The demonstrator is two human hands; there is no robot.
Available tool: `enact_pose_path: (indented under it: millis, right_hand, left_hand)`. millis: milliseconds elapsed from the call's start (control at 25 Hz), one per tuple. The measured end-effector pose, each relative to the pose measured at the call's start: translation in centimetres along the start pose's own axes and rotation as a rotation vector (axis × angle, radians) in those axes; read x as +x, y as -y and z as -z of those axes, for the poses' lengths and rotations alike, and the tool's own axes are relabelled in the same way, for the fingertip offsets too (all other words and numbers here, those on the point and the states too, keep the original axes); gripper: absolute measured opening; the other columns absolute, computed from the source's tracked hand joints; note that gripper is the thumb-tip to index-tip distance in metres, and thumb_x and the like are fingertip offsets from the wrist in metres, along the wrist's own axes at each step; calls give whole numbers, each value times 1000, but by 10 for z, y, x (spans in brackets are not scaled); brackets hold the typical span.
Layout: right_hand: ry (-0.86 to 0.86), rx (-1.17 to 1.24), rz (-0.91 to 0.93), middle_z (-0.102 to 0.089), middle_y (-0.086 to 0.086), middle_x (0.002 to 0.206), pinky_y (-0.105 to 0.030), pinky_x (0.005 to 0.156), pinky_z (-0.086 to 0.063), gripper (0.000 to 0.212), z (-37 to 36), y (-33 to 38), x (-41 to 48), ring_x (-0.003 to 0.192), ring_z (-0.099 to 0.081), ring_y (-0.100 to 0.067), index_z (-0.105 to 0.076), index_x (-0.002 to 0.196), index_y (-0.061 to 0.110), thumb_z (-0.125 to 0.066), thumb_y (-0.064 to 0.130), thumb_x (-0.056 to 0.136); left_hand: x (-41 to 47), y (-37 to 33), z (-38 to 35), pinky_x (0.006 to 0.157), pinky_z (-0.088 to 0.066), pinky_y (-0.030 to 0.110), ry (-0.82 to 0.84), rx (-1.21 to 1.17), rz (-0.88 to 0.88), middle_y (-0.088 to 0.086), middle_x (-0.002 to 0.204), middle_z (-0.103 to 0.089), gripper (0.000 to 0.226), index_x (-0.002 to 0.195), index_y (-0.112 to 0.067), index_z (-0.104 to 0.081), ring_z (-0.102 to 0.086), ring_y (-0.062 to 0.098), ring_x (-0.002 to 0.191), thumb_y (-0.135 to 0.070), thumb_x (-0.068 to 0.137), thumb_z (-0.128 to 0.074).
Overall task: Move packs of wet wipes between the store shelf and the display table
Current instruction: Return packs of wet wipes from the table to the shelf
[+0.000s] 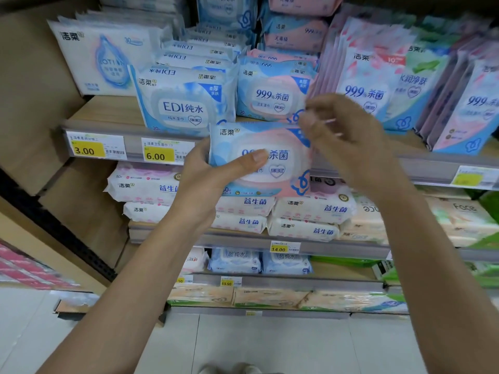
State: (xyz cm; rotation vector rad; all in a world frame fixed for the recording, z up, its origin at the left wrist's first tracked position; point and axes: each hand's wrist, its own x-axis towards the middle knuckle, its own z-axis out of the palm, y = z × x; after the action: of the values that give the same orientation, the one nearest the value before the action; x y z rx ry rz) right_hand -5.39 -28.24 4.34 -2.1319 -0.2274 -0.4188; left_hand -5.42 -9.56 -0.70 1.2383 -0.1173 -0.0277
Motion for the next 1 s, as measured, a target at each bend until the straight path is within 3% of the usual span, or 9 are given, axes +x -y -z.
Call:
enact_pose_path:
  millis: [120,240,320,400,480,520,560,720,1000]
  right_hand:
    - [-4,68,-10,-67,-4,104,-37,76,-58,56,-8,-9,-8,87,-67,-21,-54,112,22,-81,41,67]
    - [-135,190,17,-66,-13,107,-46,76,-58,56,-2,-14,11,90,-67,-31,-55,107,25,-86,35,60]
    - [-205,156,67,-64,-6,107,-46,78,-57,48,3,-16,25,90,-65,-32,-54,101,34,-80,31,62]
    - [-241,39,101,-61,1,106,-43,83,-54,47,-3,-22,33,91,-63,-29,-56,107,32,-76,32,65]
    - [-282,-85,129,-56,-3,109,-20,88,-48,52,-16,-31,33,92,-58,-20,-58,121,17,-74,30,73]
    - [-319,-141,167,-54,-8,111,-7,87,-39,52,-22,-34,32,94,-54,-17,-58,124,10,-73,28,77]
    - [-362,-195,211,-53,-14,115,-3,88,-33,51,-26,-37,32,99,-51,-18,-58,124,7,-72,27,79]
    - [-415,-366,250,-53,-20,119,-25,92,-33,50,-28,-43,43,107,-49,-35,-63,119,7,-71,33,78]
    - [-344,-329,280,-54,-21,116,-30,88,-45,47,-22,-46,44,104,-57,-32,-64,116,4,-73,27,75]
  left_hand:
    - [13,-6,-22,75,-57,28,-125,162,-163,-3,99,-71,62,107,-16,-59,-69,12,90,-31,54,-86]
    - [27,-16,-34,77,-55,33,-272,608,-373,-9,95,-67,66,105,-20,-58,-65,11,89,-58,55,-79]
    - [38,-23,-35,77,-52,35,-326,810,-430,-7,97,-67,70,107,-21,-58,-62,15,89,-66,56,-73]
    - [47,-20,-36,84,-46,31,-339,932,-466,-1,113,-65,76,127,-19,-50,-59,20,103,-57,66,-74]
    - [49,-10,-35,89,-38,29,-309,997,-500,6,128,-59,80,143,-14,-33,-53,24,116,-40,79,-72]
    - [48,-6,-34,89,-38,29,-293,988,-526,6,129,-58,75,144,-15,-31,-54,25,116,-33,82,-69]
    - [49,-4,-32,88,-39,28,-286,974,-562,6,127,-59,68,143,-17,-35,-55,25,113,-30,84,-68]
    - [55,-1,-27,85,-46,38,-287,1078,-677,8,122,-62,49,132,-14,-52,-60,31,102,-27,87,-65]
    - [60,-2,-25,86,-49,36,-274,1062,-655,4,117,-64,41,125,-19,-59,-61,26,98,-24,84,-65]
